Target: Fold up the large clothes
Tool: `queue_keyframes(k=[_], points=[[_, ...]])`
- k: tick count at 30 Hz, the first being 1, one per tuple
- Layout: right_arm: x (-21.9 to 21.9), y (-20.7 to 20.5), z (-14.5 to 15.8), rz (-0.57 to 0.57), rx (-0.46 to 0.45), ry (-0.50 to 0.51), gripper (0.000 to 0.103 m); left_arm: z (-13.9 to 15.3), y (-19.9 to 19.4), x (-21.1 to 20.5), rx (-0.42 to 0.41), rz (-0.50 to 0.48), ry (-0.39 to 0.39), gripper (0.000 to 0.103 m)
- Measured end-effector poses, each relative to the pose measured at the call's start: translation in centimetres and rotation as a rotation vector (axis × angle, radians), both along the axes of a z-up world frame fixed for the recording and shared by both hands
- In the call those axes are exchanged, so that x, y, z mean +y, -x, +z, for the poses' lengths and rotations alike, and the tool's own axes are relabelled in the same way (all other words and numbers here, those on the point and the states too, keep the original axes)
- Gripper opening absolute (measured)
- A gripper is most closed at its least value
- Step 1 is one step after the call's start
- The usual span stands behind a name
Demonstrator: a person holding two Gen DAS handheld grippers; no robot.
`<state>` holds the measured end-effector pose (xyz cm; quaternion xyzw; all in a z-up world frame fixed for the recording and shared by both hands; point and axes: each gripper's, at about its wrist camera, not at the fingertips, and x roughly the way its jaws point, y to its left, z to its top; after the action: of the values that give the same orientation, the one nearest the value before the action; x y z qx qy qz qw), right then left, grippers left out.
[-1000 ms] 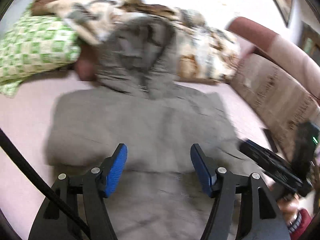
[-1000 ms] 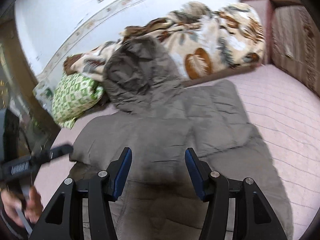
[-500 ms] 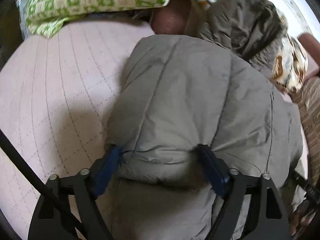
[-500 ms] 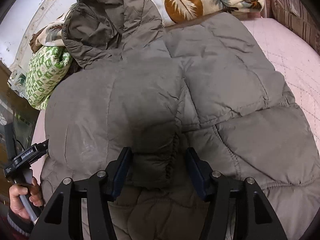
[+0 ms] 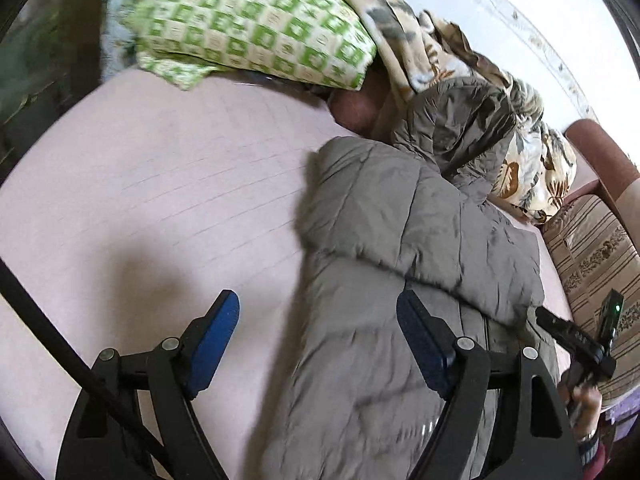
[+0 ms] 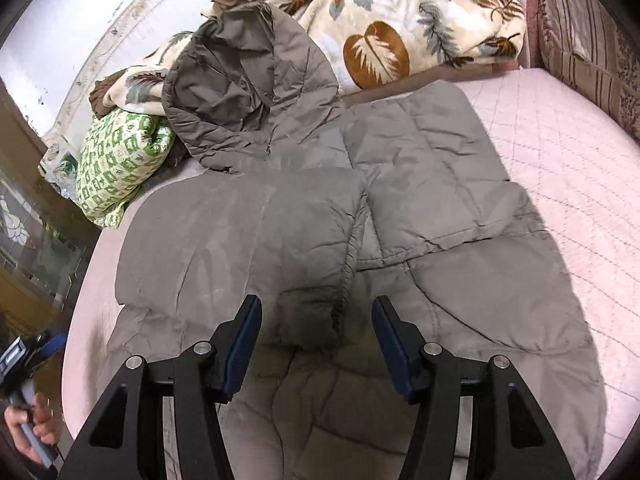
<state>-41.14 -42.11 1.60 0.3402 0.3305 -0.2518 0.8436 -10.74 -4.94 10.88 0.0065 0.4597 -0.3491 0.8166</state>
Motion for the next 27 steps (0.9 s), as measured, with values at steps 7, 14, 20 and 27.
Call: queue_keyframes(k=[7,14,20,27], points=[[1.3,4.1,2.1,-0.01,-0.042,0.045,0.062,0.9,7.1,4.0,0.016,-0.005,0.024,0.08],[1.5,7.5,2.7,-0.03,-0.04,0.098,0.062,6.5,12.9,-0.5,-0.061,-0.127,0.052,0.08],[1.0,8.6,2.7,-0.055,-0.063,0.084,0.062,8.7,12.2,-9.2,-0.134,-0.165,-0.017,0.081],[-0.2,6.9,2.3,-0.047,-0.063,0.071,0.062,1.9,6.7,-20.8,-0.082,-0.157,-0.132,0.081]])
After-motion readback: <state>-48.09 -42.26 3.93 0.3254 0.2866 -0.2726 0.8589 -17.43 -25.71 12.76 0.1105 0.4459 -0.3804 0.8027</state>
